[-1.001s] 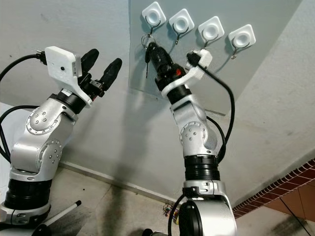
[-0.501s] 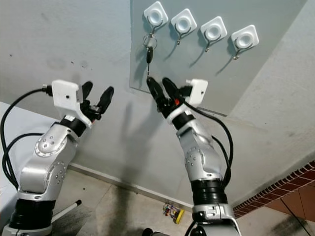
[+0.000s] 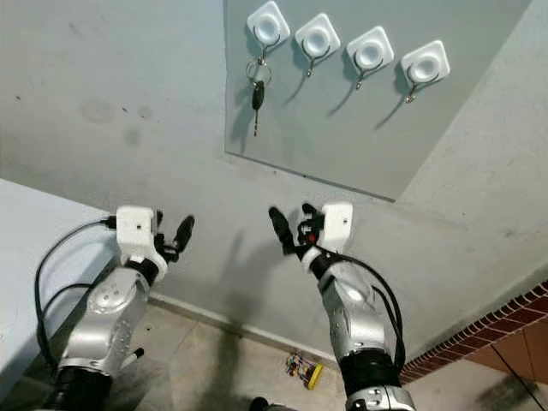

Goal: Hang keys on a hook

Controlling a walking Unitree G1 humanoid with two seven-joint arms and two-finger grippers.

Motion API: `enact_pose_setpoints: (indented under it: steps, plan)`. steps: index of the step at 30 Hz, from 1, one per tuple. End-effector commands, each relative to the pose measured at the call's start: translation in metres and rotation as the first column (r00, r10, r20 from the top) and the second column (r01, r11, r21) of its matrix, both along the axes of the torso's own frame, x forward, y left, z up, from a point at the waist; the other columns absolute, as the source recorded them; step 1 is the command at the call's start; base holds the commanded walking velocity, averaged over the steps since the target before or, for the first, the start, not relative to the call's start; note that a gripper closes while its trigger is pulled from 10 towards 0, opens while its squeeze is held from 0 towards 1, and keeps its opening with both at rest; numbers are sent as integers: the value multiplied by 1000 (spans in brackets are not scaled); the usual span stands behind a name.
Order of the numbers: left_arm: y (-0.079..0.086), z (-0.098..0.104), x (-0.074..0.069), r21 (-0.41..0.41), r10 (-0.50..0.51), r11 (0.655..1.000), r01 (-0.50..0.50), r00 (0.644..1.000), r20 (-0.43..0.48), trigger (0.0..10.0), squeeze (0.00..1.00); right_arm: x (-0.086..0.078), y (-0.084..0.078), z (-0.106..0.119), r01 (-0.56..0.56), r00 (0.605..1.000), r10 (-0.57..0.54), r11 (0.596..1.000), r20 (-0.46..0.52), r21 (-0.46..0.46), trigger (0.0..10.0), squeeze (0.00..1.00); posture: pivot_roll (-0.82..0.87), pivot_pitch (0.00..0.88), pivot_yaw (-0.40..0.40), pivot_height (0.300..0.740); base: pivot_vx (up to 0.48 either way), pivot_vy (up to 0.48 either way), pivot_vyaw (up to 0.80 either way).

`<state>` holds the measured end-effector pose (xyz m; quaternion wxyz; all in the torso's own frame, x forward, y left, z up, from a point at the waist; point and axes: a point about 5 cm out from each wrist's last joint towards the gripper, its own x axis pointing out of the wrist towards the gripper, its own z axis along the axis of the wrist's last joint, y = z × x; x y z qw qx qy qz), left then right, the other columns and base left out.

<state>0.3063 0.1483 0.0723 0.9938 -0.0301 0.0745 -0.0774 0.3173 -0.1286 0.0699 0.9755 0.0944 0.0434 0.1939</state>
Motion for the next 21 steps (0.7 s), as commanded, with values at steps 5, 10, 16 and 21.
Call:
enact_pose_setpoints:
  steps: [5,10,16,21]
  plan:
    - [5,-48,-12,-80,36,996,-50,985,-166,10000,0,-27,-24,-60,59,972,-110,970,-210,-237,10000,0,-167,76,-74,740,0,0,0]
    - [4,-74,-26,-70,29,996,-49,965,-260,10000,0,-43,-32,-83,51,939,-149,952,-309,-303,10000,0,-167,61,-68,740,0,0,0]
    - [2,-125,-75,-7,21,1000,-28,868,-496,10000,0,-84,-44,-121,25,851,-239,908,-467,-418,10000,0,-194,39,-38,740,0,0,0]
    - [3,-138,-94,3,22,1000,-25,825,-565,10000,0,-104,-48,-135,9,806,-274,892,-524,-452,10000,0,-208,28,-17,740,0,0,0]
